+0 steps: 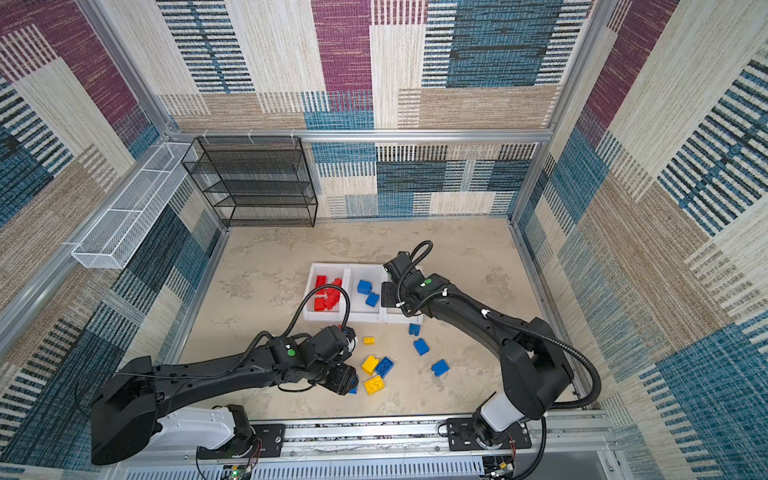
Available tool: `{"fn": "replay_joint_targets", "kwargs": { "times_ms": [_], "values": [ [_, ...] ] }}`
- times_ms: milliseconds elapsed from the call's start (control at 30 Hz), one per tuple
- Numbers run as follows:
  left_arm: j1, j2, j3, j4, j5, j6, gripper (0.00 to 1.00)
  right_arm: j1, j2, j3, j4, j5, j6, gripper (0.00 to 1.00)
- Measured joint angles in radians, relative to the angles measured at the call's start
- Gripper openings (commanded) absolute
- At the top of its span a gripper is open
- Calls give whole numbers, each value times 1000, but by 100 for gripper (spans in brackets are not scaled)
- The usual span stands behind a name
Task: Sort the legos into containers by color
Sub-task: 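Reach the left gripper into the pile and grasp a blue 2x2 brick, then carry the blue brick with the left gripper into the middle compartment and release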
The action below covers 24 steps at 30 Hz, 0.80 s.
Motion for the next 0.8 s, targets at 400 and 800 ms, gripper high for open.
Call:
{"fn": "replay_joint_targets", "kwargs": {
  "times_ms": [400, 800],
  "values": [
    [-50, 166, 76, -6, -26, -27, 44, -16, -41, -56, 7, 0, 8, 70],
    [-50, 164, 94, -27, -51, -26, 24, -26, -82, -86, 13, 7, 11, 69]
  ]
}}
